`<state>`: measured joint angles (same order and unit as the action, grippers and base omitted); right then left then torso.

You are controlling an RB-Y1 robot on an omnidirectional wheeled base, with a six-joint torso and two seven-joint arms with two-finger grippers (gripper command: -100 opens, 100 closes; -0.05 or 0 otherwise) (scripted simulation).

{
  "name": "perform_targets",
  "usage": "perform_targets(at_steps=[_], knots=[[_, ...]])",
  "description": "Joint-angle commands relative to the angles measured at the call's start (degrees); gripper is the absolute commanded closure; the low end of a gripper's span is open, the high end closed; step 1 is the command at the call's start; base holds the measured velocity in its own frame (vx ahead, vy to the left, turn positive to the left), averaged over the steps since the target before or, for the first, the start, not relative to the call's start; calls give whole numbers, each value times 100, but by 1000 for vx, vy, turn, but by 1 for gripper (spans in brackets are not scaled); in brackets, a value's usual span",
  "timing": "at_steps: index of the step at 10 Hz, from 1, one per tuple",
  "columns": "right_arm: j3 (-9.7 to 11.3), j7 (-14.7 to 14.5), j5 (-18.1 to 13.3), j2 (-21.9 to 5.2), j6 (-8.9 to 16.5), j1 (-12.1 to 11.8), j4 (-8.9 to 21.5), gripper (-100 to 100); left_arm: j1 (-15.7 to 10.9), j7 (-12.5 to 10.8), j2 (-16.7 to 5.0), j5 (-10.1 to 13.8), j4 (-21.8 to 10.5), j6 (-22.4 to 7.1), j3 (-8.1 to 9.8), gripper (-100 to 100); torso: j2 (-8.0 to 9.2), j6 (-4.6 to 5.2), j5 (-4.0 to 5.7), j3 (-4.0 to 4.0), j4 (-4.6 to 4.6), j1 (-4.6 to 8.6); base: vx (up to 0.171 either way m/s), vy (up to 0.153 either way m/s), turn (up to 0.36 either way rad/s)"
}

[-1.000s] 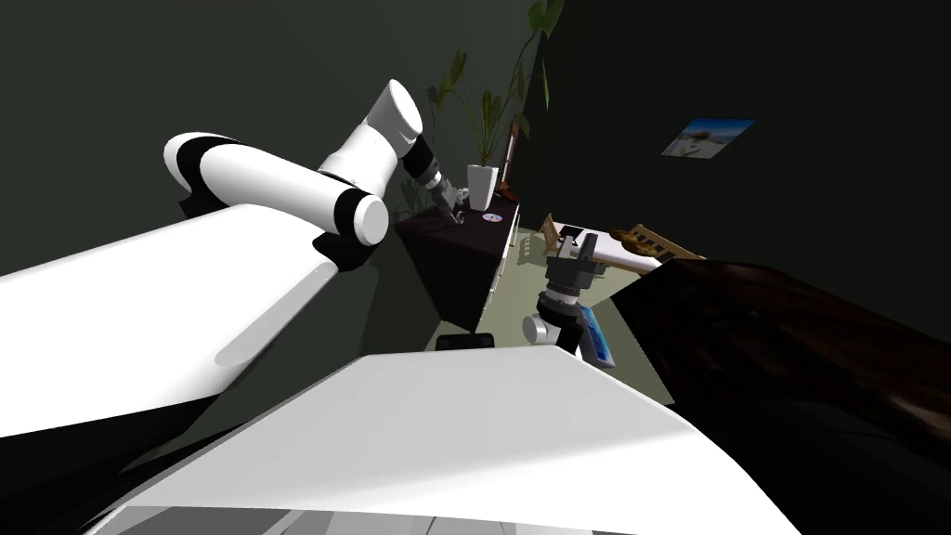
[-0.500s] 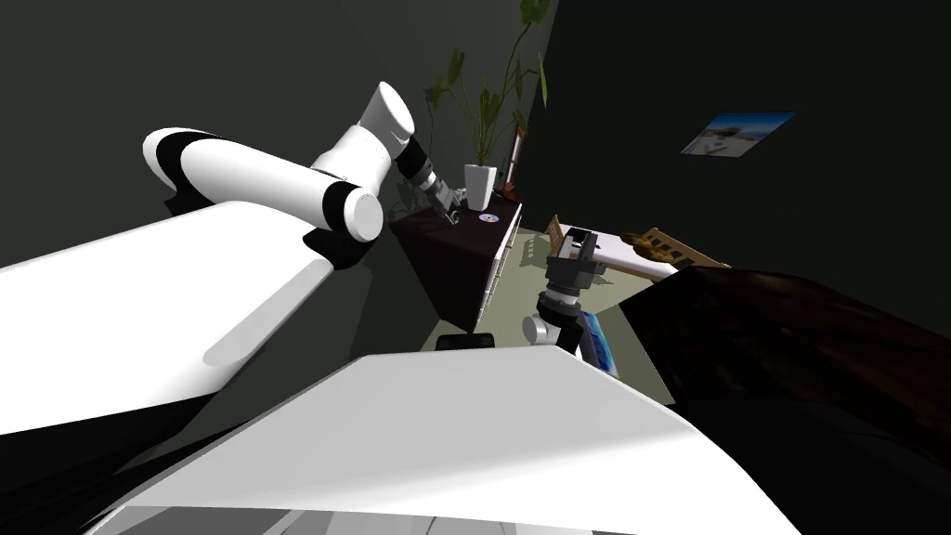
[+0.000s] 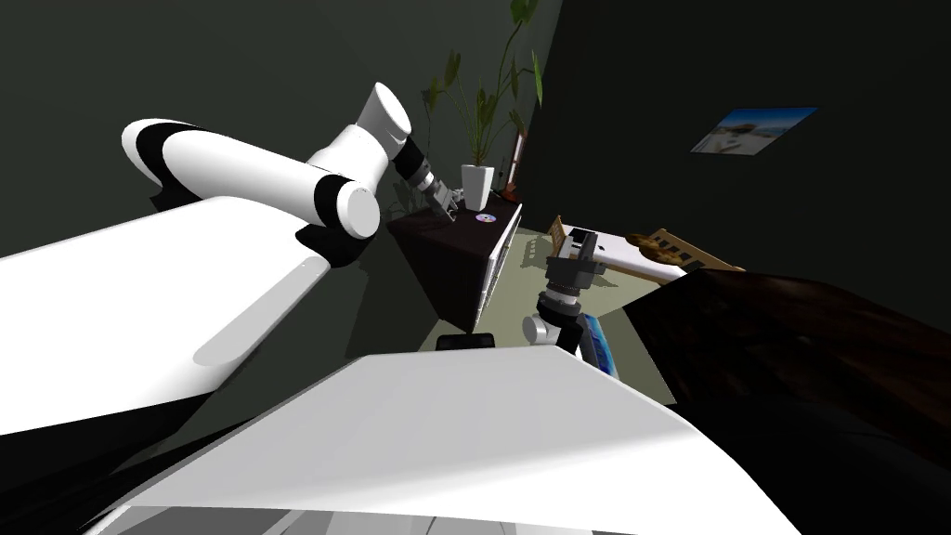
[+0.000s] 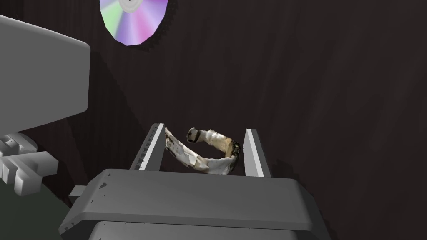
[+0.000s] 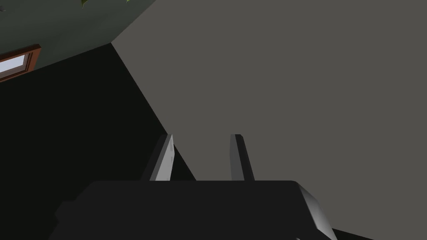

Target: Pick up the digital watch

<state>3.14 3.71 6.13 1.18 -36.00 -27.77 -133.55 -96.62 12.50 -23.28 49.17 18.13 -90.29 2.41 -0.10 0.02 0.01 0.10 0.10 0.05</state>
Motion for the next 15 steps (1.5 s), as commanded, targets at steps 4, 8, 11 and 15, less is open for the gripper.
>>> perform_targets(at_steps=[4,8,11,15], knots=[[0,0,0,0,0,0,0,0,1,-1,1,0,-1,-1,0,0,-1,-1,-2,0,-1,-4,0,0,0],[-1,0,0,-1,0,0,0,0,68,-266,56,17,233,-2,-106,100,-1,-6,-10,1,1,-36,3,72,-62],[-1,0,0,-1,0,0,0,0,59,-724,173,53,451,96,-350,100,-1,-1,-7,1,0,-30,-4,91,-133],[-1,0,0,-1,0,0,0,0,50,-1283,290,88,668,193,-594,100,-1,-8,-13,0,-1,-45,-4,109,-109]])
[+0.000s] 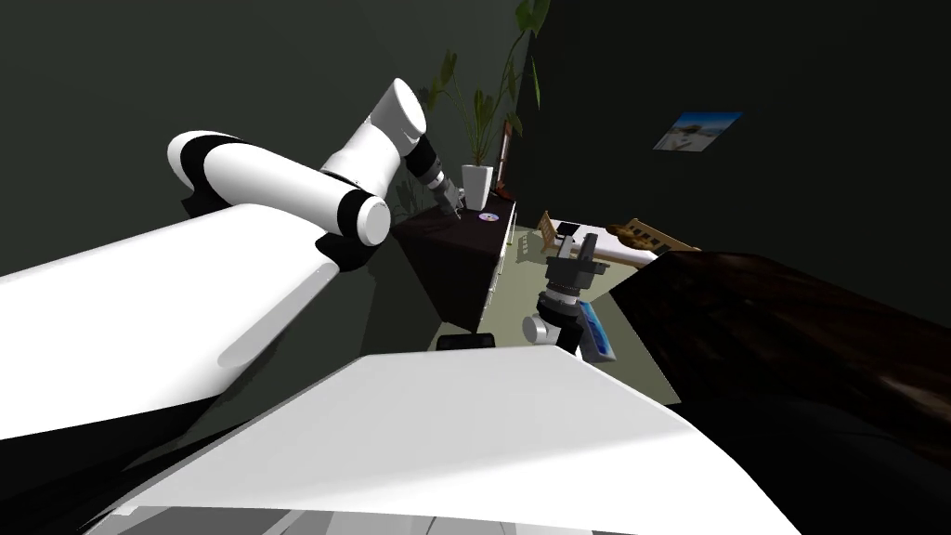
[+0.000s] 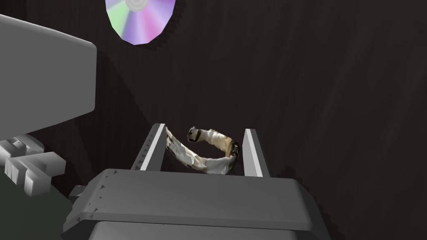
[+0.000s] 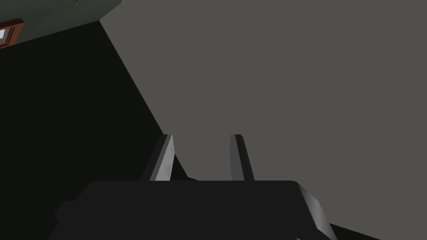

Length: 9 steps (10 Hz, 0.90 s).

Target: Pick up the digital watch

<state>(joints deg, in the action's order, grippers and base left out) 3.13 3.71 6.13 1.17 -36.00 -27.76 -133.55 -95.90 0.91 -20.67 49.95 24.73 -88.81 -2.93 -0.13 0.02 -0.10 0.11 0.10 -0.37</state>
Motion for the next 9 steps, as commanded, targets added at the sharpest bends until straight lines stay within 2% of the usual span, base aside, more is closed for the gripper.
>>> perform_targets(at_steps=[1,2,3,4,5,6,7,8,9], knots=[[0,0,0,0,0,0,0,0,-27,-286,88,29,117,94,-182,100,0,0,0,0,0,0,16,168,-220],[0,0,0,-1,0,0,0,0,-27,-408,88,29,117,94,-182,100,-5,1,-3,3,1,-16,0,145,-109],[0,0,0,0,0,0,0,0,-27,-408,88,29,117,94,-182,100,-3,-9,-6,2,1,-17,-29,65,16],[0,0,0,1,0,-1,0,0,-32,-668,146,47,225,143,-304,100,4,-13,-4,-1,1,-2,-44,70,-101],[0,0,0,0,0,0,0,0,-37,-808,205,65,334,192,-425,100,11,-3,0,-6,-2,6,-49,142,-223],[0,0,0,0,0,1,0,0,-37,-928,205,65,334,192,-425,100,16,2,0,-9,-4,-4,-17,138,-122],[0,0,0,0,0,0,0,0,-41,-1111,263,82,443,241,-547,100,9,-8,-4,-7,-4,-10,4,144,-122],[0,0,0,0,0,0,0,0,-41,-1188,263,82,443,241,-547,100,2,-6,-4,-2,-1,-16,-10,111,-80],[0,0,0,0,0,-1,0,0,-46,-1392,322,100,551,290,-669,100,1,-11,-5,-1,0,-10,-35,118,-136]])
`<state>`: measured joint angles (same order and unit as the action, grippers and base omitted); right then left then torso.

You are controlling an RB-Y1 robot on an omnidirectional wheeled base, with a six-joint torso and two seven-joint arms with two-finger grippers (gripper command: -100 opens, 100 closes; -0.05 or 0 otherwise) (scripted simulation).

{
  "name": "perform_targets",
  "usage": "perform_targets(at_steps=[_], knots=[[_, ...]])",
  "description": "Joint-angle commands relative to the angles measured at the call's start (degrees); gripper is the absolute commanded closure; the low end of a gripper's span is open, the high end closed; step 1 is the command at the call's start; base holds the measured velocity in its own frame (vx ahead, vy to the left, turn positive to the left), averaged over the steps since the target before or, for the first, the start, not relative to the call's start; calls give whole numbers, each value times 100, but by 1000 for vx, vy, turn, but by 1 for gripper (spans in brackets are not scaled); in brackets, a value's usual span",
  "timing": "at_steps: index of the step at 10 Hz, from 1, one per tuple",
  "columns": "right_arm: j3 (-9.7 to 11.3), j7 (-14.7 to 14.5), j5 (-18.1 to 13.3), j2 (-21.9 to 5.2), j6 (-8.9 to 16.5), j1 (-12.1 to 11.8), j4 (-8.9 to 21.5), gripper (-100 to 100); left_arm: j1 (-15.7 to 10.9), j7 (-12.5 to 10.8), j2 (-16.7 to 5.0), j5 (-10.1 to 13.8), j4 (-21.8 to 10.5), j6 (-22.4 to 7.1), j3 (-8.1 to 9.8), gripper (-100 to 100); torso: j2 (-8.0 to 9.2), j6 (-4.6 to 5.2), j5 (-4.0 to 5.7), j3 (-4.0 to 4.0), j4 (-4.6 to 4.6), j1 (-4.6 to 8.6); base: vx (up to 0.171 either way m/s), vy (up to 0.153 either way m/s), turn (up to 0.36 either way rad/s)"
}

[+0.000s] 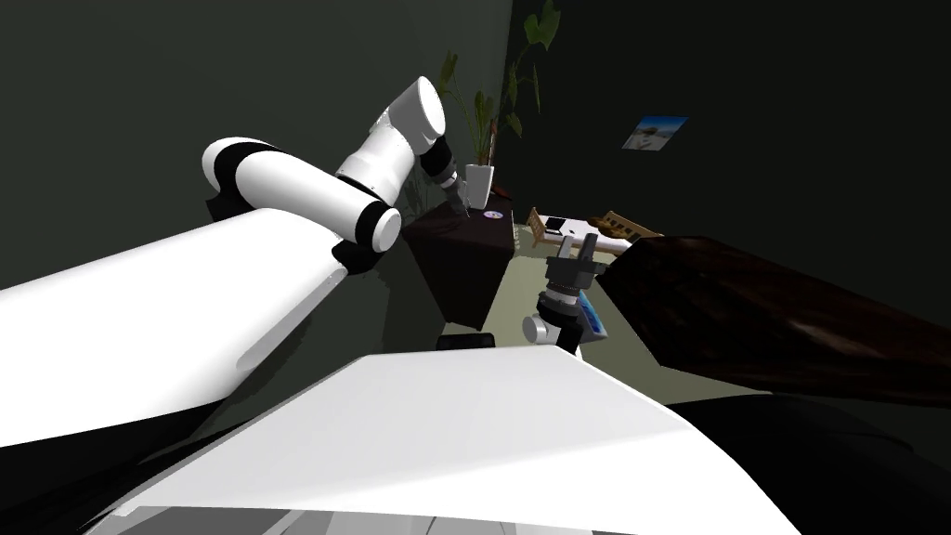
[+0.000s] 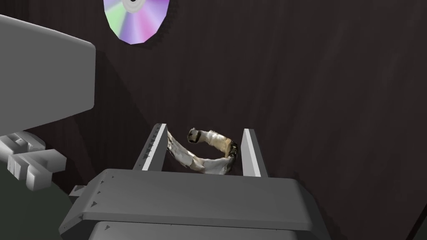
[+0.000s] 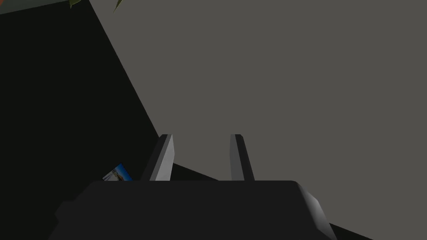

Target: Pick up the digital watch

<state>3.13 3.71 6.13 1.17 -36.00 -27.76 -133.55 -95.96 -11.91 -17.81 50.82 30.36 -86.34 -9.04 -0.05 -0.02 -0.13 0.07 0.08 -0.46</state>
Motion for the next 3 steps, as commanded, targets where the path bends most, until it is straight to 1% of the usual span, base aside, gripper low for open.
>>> perform_targets(at_steps=[1,2,3], knots=[[0,0,0,0,0,0,0,0,-39,-166,35,13,-12,42,-59,100,0,0,0,0,0,0,-27,102,-92],[0,0,0,0,0,0,0,0,-19,-115,26,10,9,20,-42,100,-1,-6,0,-1,-2,5,-8,36,-14],[0,0,0,1,0,-1,0,0,-23,-132,29,12,5,25,-45,0,-6,-8,3,2,0,21,-2,7,3]])
